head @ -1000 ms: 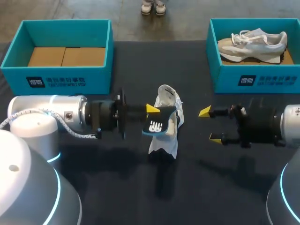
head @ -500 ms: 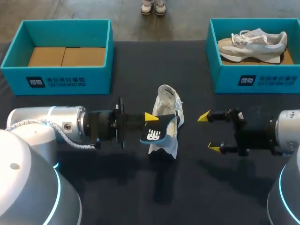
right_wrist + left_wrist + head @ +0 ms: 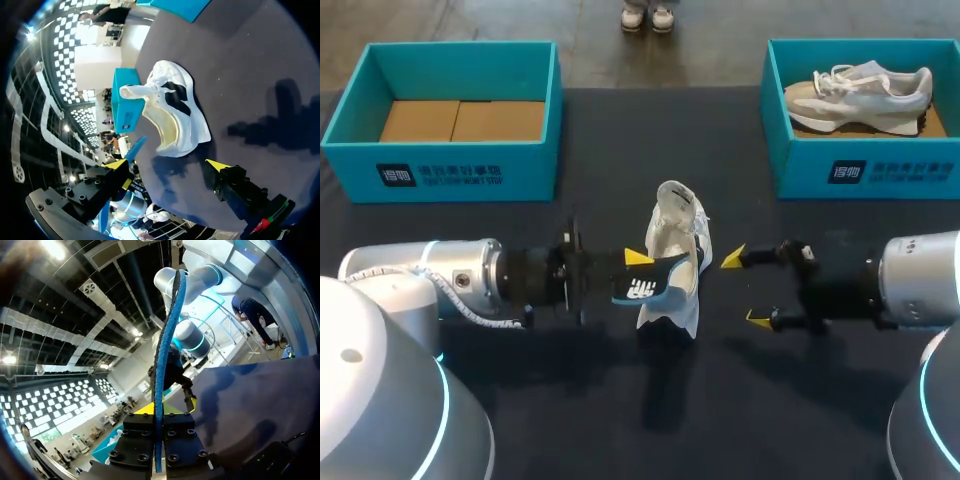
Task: Take the shoe out of the shoebox, open the shoe tongue, remove and reinsert the insole, then place the shoe into the shoebox
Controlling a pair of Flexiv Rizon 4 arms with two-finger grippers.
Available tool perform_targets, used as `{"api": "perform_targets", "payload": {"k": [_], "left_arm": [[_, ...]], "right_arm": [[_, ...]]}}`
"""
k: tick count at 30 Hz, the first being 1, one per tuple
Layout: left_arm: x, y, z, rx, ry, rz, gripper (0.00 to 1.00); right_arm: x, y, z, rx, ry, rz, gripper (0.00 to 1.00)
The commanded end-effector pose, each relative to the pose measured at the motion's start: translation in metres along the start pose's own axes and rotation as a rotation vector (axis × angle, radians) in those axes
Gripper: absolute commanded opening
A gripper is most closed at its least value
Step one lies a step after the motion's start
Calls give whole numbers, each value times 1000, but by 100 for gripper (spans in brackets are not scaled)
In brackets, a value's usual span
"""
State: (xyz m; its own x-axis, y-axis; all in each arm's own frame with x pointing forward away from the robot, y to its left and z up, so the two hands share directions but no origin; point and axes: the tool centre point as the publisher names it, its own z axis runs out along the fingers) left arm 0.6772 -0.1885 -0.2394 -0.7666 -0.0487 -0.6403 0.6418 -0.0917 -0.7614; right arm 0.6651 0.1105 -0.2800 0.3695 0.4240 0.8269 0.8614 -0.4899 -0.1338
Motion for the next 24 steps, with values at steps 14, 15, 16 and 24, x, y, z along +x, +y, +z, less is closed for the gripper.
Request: {"api": "perform_targets", "payload": {"k": [14,15,16,24], "left_arm": [[4,17,-7,10,21,-59,0],[4,18,-7,10,19,-60,0],[3,18,-8,10,17,-61,0],[2,22,-6,11,14,-64,0]], "right_arm": [[-9,7,29,-7,-35,-31,100],[-10,7,29,-8,-35,-33,100],[-10,7,28,-9,-35,-34,100],[-13,22,24,-50,-25,-64,100]]}}
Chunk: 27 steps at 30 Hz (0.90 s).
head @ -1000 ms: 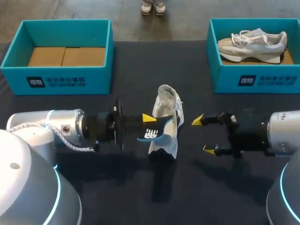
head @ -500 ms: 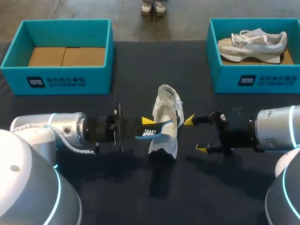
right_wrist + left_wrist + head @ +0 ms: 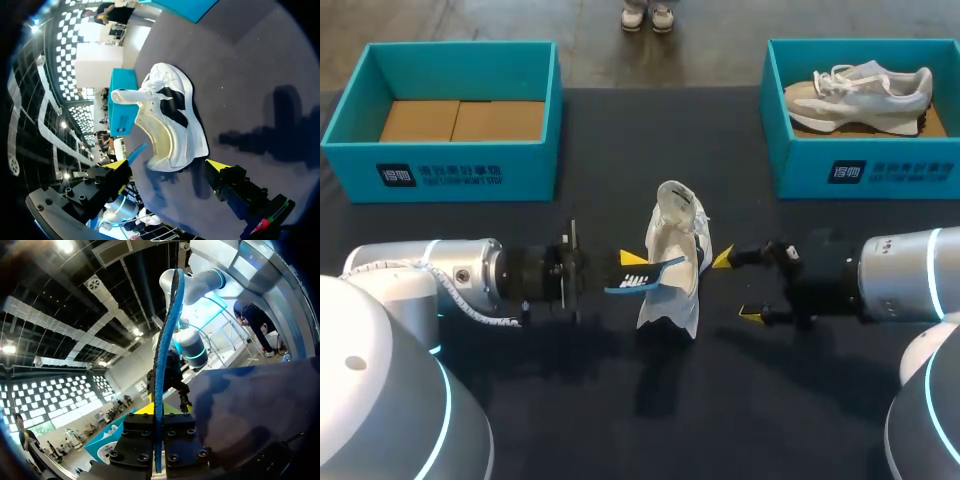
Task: Take the shoe out of the shoebox, open the shoe tongue, remove and reinsert the insole, then place the shoe into the shoebox
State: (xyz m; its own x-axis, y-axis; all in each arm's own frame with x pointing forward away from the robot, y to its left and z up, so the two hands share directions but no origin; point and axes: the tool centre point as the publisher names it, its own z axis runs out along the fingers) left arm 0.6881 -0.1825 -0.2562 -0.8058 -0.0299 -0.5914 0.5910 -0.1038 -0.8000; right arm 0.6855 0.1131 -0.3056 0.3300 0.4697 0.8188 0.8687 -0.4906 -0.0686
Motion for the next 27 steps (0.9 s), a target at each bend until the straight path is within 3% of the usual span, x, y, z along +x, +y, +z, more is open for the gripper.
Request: {"api": "perform_targets", "payload": {"k": [1,27], "left_arm": [[0,3,2,2,2,0,0],[-2,25,4,20,65,16,0]], "right_arm": [[0,2,1,-17,0,-11,100],[-1,8,0,-24,6,-15,100]]}}
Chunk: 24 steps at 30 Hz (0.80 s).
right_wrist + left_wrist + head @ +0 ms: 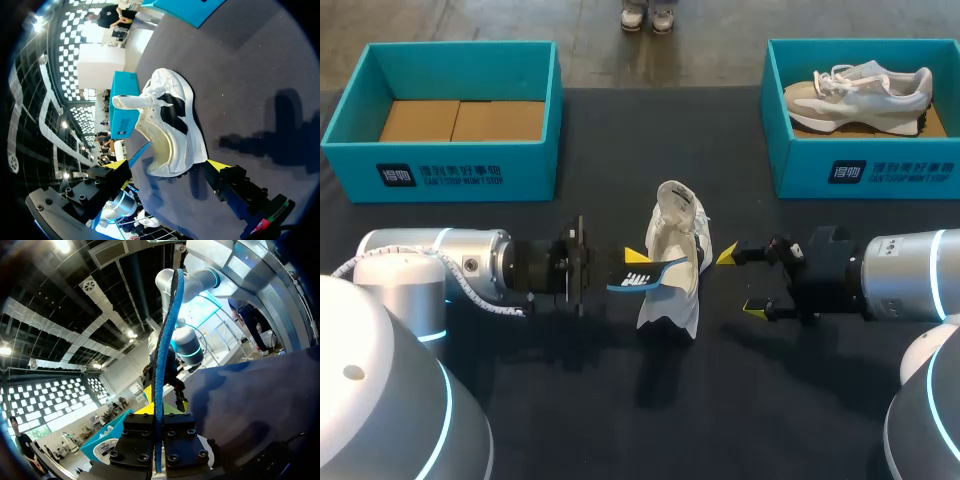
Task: Take the shoe out of the shoebox, open the shoe tongue, remove and reinsert the insole, then place the shoe into the shoebox
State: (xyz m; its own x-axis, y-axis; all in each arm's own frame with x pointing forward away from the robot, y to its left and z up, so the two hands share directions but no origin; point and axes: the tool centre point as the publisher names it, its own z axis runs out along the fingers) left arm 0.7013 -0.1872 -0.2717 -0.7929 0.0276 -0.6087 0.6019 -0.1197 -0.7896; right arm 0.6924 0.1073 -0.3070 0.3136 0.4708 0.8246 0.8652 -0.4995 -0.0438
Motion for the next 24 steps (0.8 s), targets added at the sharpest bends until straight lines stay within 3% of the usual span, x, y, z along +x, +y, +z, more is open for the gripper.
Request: {"api": "perform_targets", "payload": {"k": [1,24], "left_arm": [[-1,5,1,4,5,3,0],[-1,15,-2,-21,2,6,0]], "right_arm": [[1,-1,0,-2,-2,1,100],[1,-1,0,-2,-2,1,100]]}}
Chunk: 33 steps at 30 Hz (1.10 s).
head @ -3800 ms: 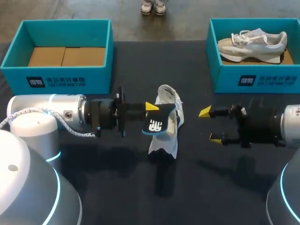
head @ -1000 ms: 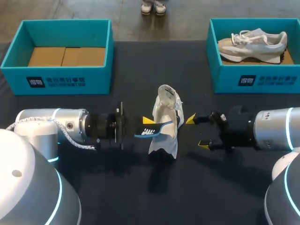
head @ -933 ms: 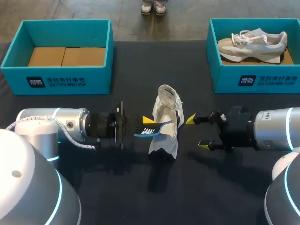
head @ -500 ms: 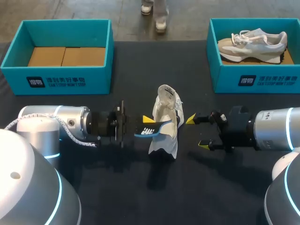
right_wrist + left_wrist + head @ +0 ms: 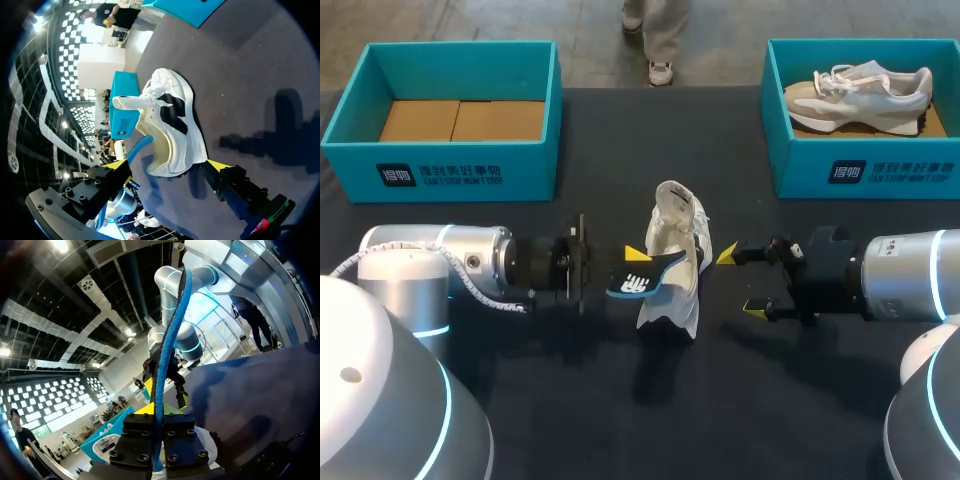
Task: Take the shoe out of the shoebox, open the shoe tongue, remove and reinsert the insole, then place the shoe into the shoebox
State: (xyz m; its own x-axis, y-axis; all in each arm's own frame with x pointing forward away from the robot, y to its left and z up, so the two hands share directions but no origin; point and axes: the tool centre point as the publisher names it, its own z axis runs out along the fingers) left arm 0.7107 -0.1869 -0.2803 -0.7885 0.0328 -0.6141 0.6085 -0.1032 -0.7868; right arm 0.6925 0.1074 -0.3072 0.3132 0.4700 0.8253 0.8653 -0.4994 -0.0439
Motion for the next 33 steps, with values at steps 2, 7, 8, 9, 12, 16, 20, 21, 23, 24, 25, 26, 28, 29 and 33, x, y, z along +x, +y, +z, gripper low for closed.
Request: {"api": "perform_targets", "payload": {"k": [2,7,8,9,12,16,20,21,23,24,25,26,28,29,33], "left_arm": [[1,4,-1,-7,-7,-2,0],[1,6,-2,-10,-13,-9,0],[2,6,-2,-11,-12,-9,0],[2,6,-2,-13,-12,-9,0],[2,7,-3,-14,-14,-11,0],[1,8,-4,-16,-16,-14,0],[2,10,-5,-18,-23,-22,0],[2,11,-6,-19,-23,-23,0],[2,10,-6,-19,-24,-22,0],[2,8,-6,-19,-25,-21,0],[1,6,-6,-8,-31,-21,0],[1,5,-6,0,-36,-25,0],[0,1,-6,2,-35,-20,0],[-1,-1,-5,5,-34,-19,0],[-2,-6,-4,16,-29,-11,0]], "right_arm": [[1,-1,0,-2,-3,1,100],[1,-1,0,-2,-3,1,100],[1,-1,0,-2,-3,1,100],[1,-1,0,-2,-3,1,100],[1,-1,0,-2,-3,1,100],[1,-1,0,-2,-3,1,100],[1,-1,0,-2,-3,1,100],[1,-1,0,-2,-3,1,100],[1,-1,0,-2,-3,1,100],[1,-1,0,-2,-3,1,100],[1,-1,0,-2,-3,1,100],[1,-1,0,-2,-3,1,100],[1,-1,0,-2,-3,1,100],[1,-1,0,-2,-3,1,100],[1,-1,0,-2,-3,1,100]]}}
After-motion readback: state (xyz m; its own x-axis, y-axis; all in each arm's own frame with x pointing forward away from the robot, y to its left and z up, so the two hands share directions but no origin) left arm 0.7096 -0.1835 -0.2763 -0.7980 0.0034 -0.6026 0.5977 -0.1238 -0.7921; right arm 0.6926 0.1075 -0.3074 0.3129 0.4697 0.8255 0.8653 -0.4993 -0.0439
